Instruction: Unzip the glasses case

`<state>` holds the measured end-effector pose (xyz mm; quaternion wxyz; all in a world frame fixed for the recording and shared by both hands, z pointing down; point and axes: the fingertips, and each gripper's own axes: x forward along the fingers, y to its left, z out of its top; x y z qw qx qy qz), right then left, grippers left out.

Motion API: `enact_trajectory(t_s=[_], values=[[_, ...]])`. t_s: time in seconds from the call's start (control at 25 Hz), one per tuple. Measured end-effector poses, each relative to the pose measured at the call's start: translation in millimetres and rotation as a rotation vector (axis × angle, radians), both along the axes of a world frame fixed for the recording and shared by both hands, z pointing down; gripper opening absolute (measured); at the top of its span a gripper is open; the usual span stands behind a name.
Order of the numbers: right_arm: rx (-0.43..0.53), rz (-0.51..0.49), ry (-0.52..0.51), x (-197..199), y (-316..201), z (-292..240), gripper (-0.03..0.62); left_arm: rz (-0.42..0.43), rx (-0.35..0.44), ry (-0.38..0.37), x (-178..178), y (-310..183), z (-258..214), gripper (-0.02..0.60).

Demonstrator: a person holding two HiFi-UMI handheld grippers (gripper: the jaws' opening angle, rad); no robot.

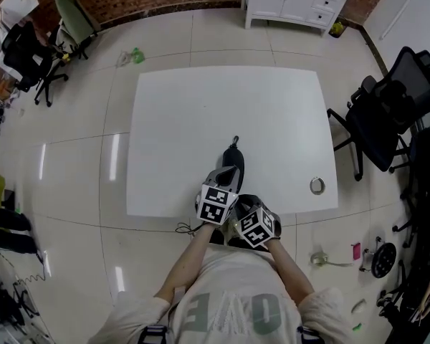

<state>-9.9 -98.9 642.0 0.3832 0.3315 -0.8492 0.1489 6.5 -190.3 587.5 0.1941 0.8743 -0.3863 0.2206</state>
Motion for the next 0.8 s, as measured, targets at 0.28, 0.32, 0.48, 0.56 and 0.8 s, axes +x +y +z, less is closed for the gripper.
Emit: enact_trajectory(t_s=[0.28,0.32,0.48,0.56,0.8], values=[[0.036,0.097,0.015,38,-50,0,0.000,0.000,-0.010,0.011,2,0,2,0.000],[0.043,0.094,0.024,41,-61,-1,0.000,0.000,-0.012,0.012,2,-1,2,0.000],[0.069,0.057,0.058,50,-98,0,0.000,0.001,-0.017,0.012,5,-2,2,0.000],[0.067,0.050,0.059,51,-110,2,0.000,-0.001,-0.022,0.008,4,-1,3,0.000],[0.068,0.049,0.065,49,-121,1,0.000,-0.041,-0.105,0.095,5,6,-11,0.000]])
